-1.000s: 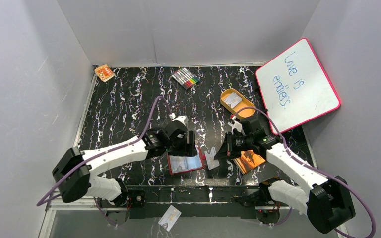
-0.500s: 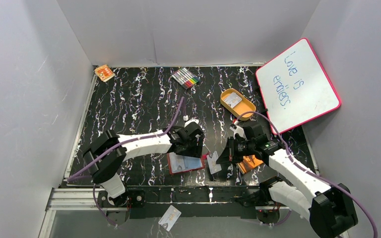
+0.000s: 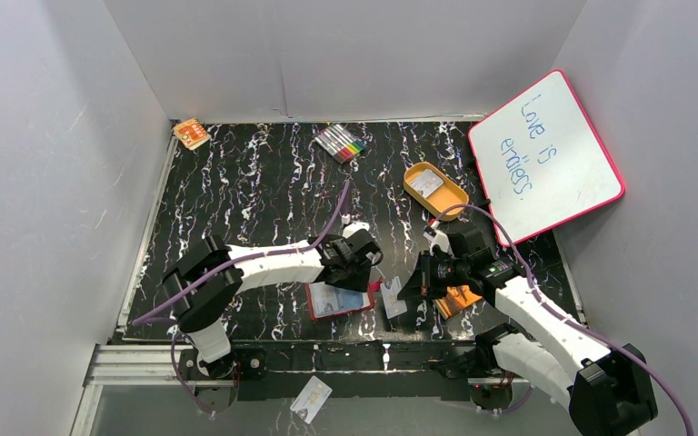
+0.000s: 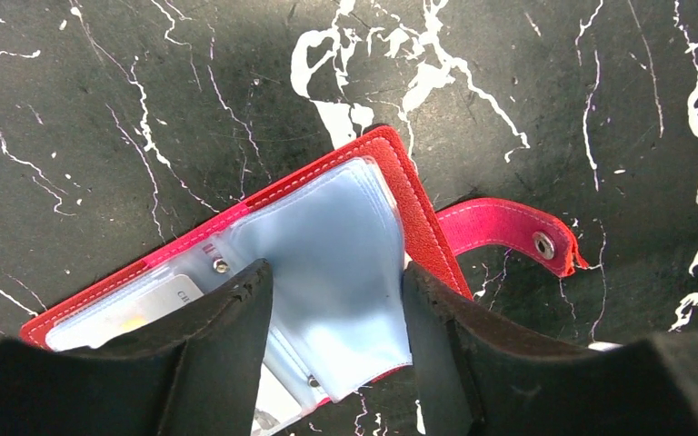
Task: Put the credit cards into the card holder
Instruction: Insert the credit card into the card holder.
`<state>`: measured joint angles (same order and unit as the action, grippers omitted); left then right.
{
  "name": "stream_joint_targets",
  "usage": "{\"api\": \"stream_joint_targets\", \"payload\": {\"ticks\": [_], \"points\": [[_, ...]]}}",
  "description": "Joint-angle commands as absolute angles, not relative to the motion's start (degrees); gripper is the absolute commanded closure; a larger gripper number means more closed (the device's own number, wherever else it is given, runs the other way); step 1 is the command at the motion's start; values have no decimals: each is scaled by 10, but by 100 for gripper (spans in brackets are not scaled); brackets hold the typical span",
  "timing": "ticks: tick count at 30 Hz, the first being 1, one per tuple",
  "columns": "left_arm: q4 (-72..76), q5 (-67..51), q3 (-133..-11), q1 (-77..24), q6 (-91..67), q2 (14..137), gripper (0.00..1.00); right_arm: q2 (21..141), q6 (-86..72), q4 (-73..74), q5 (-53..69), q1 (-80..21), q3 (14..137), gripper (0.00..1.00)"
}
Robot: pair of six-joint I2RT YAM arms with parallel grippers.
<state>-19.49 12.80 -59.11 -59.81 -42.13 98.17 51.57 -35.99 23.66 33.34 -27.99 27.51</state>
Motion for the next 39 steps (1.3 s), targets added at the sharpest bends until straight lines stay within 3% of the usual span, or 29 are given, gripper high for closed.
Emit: {"api": "stream_joint_targets", "payload": {"ticks": [1, 5, 12, 18, 39], "points": [[-226, 145, -563, -601, -428, 987, 51, 514, -362, 227, 345, -281, 271, 100], [-217, 138, -548, -601, -433, 969, 59, 525, -361, 211, 373, -281, 266, 100], [-198, 110, -538, -601, -427, 940, 84, 565, -360, 180, 407, -315, 269, 100], [-176, 63, -514, -602, -412, 903, 93, 551, -395, 162, 380, -330, 253, 100], [-165, 41, -497, -602, -442, 839, 87, 643, -452, 35, 414, -396, 262, 100]]}}
